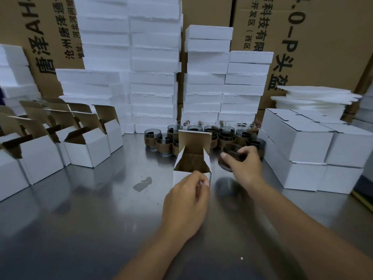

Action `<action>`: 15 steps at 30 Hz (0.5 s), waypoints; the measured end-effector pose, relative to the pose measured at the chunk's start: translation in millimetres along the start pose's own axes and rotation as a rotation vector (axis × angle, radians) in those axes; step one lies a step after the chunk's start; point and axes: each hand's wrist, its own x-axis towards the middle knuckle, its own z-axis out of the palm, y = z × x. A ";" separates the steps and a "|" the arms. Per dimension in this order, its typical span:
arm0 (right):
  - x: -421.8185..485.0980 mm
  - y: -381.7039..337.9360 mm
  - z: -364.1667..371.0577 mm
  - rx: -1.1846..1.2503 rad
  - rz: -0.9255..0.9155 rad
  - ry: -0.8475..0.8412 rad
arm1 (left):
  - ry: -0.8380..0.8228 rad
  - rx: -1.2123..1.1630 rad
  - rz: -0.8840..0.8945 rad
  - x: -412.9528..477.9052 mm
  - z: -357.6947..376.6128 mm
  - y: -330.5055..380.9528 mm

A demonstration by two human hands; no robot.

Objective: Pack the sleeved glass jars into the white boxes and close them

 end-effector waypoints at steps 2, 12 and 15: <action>-16.6 -10.5 -17.6 0.158 0.006 0.060 | 0.002 -0.021 -0.037 -0.3 -0.3 -0.7; -107.7 -55.8 -38.7 0.572 0.116 -0.121 | -0.095 -0.574 -0.173 -12.8 -15.4 14.3; -122.7 -46.9 -31.6 0.588 0.150 -0.198 | -0.211 -0.688 -0.217 -17.9 -20.5 17.4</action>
